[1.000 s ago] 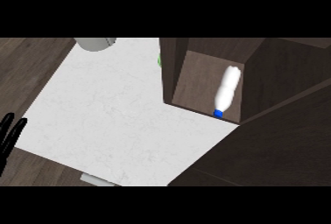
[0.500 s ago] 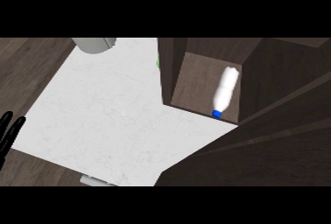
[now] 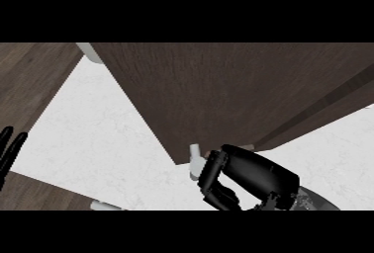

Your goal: Pick up the bottled water, place it into the cabinet and close the cabinet

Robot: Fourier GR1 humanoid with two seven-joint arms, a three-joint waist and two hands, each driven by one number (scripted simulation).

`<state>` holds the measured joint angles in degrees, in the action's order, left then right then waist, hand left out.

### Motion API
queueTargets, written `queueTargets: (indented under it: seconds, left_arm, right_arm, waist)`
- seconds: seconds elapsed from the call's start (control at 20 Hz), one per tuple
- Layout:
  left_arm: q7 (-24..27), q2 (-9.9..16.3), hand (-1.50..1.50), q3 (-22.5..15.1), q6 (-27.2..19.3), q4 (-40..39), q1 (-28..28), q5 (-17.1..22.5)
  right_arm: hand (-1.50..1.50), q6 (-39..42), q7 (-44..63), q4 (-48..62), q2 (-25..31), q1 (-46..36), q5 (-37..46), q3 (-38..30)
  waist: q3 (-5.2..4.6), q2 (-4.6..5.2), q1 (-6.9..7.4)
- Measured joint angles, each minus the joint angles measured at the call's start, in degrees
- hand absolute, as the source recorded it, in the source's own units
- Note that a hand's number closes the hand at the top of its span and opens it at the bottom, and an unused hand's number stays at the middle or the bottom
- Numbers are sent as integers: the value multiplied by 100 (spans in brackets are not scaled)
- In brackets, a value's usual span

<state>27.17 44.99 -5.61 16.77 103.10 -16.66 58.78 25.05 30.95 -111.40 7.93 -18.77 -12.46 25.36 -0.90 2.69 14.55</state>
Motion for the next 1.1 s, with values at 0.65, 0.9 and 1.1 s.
queueTargets:
  seconds: [0.65, 0.9, 1.1]
  left_arm:
    - [100, -60, -150, 141, 160, -261, -149, 46]
    - [133, -98, -150, 190, 192, -287, -176, 73]
    - [149, -105, -150, 234, 242, -300, -202, 103]
  right_arm:
    - [150, -1972, 117, 2895, -775, -2689, 497, -844]
    - [150, -2557, -43, 3458, -797, -3058, 365, -783]
    - [-150, -2939, -182, 3719, -797, -3221, 124, -735]
  waist:
    - [69, -59, -260]
    - [95, -114, -360]
    - [87, -140, -404]
